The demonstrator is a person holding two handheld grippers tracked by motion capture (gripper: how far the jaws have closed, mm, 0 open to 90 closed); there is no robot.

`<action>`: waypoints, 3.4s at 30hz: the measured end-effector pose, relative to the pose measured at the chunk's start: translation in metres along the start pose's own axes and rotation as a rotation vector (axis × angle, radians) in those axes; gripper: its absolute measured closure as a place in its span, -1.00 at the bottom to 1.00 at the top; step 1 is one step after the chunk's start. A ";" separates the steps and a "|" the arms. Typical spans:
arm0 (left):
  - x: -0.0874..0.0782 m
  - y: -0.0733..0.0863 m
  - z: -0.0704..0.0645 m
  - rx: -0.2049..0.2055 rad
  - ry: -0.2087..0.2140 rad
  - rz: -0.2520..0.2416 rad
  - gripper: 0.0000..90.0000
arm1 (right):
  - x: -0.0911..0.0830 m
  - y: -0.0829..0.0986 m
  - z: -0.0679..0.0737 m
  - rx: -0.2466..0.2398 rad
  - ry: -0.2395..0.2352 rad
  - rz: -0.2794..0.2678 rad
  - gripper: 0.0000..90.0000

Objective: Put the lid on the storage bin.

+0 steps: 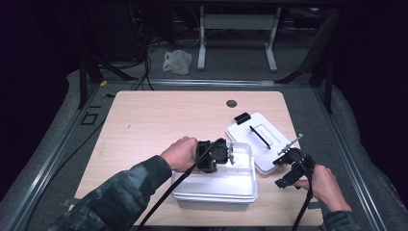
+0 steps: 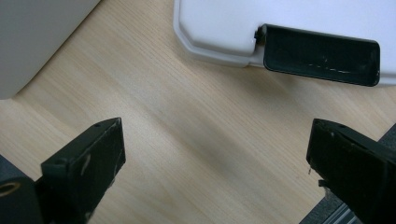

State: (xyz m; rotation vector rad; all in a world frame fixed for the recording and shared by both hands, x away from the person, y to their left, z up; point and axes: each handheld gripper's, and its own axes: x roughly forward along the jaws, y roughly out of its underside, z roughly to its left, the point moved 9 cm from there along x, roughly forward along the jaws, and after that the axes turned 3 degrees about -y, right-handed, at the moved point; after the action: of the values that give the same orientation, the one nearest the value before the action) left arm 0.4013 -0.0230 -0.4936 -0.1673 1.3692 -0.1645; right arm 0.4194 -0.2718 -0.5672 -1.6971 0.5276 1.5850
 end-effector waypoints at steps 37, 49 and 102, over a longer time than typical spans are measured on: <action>-0.055 0.165 0.034 -0.747 -0.314 -0.102 -0.90 | 0.001 -0.014 0.001 0.003 0.021 0.006 -0.88; -0.003 0.257 0.011 -1.038 -0.311 -0.053 -1.00 | -0.014 -0.041 -0.018 0.006 0.093 -0.014 -0.85; 0.014 0.254 0.014 -0.993 -0.289 0.030 -1.00 | 0.007 -0.114 -0.074 0.122 0.176 0.030 0.89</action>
State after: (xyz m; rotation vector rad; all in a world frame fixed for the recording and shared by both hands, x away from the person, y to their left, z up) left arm 0.4225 0.2226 -0.5588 -0.9572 1.0595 0.5640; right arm 0.5530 -0.2523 -0.5504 -1.7515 0.7269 1.4018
